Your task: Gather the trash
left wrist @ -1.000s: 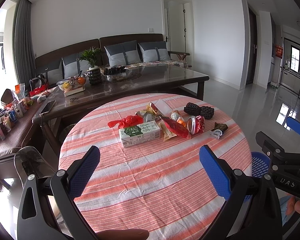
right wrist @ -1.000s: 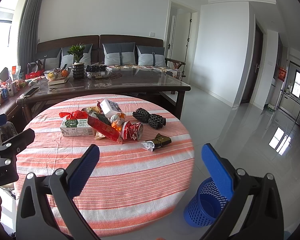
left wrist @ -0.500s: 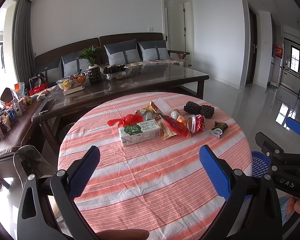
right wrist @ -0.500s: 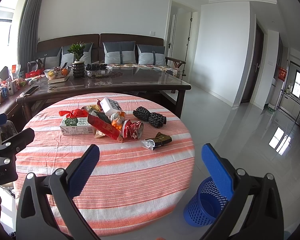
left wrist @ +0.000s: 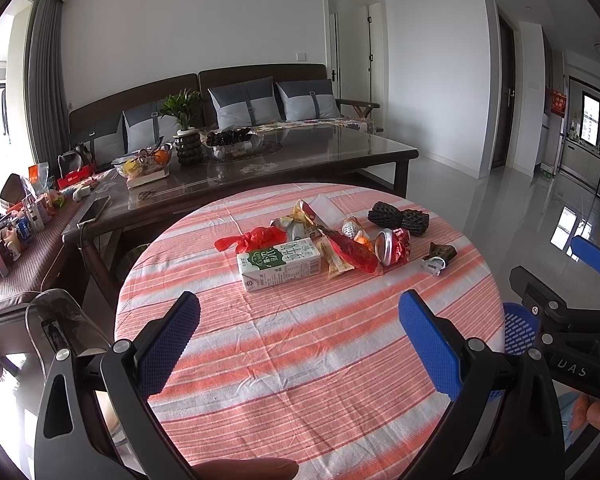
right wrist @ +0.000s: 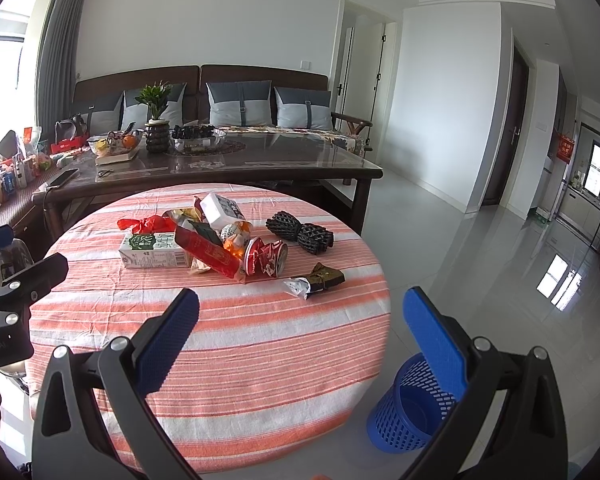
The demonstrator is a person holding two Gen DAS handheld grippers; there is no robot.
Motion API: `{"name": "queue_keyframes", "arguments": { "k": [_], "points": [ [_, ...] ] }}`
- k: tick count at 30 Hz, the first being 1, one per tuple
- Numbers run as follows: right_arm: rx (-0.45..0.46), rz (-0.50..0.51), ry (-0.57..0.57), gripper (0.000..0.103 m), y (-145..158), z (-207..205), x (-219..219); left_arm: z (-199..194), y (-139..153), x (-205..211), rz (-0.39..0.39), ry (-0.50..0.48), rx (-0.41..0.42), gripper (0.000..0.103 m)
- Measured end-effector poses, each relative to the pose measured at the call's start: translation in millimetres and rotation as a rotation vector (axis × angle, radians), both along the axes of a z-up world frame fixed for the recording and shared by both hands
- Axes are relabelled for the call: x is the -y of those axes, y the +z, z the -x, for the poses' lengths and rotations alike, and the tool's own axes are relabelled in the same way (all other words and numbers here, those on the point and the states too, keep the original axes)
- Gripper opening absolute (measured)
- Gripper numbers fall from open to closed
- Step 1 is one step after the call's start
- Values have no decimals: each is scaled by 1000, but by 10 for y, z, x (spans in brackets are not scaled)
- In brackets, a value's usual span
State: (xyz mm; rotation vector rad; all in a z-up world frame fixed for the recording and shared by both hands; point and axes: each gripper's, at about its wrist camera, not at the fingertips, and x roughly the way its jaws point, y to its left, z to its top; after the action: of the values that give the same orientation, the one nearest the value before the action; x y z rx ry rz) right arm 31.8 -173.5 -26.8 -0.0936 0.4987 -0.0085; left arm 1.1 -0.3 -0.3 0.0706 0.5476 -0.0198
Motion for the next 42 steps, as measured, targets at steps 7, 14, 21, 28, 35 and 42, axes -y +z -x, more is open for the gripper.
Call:
{"name": "queue_keyframes", "arguments": {
  "k": [7, 14, 21, 28, 35, 42],
  "points": [
    [-5, 3, 1, 98, -67, -25, -17, 13, -23, 29, 3, -1, -4, 99],
    [-21, 9, 3, 98, -104, -63, -27, -45, -100, -4, 5, 3, -10, 99],
    [-36, 13, 7, 98, -129, -132, -52, -116, -174, -72, 14, 8, -27, 99],
    [-61, 5, 19, 98, -241, -234, -60, -291, -403, -114, 12, 14, -84, 99],
    [-190, 5, 67, 98, -678, -625, -150, -789, -1057, -253, -27, 7, -281, 99],
    [-323, 17, 113, 98, -1097, -994, -287, -1213, -1301, -335, -45, -44, -387, 99]
  ]
}}
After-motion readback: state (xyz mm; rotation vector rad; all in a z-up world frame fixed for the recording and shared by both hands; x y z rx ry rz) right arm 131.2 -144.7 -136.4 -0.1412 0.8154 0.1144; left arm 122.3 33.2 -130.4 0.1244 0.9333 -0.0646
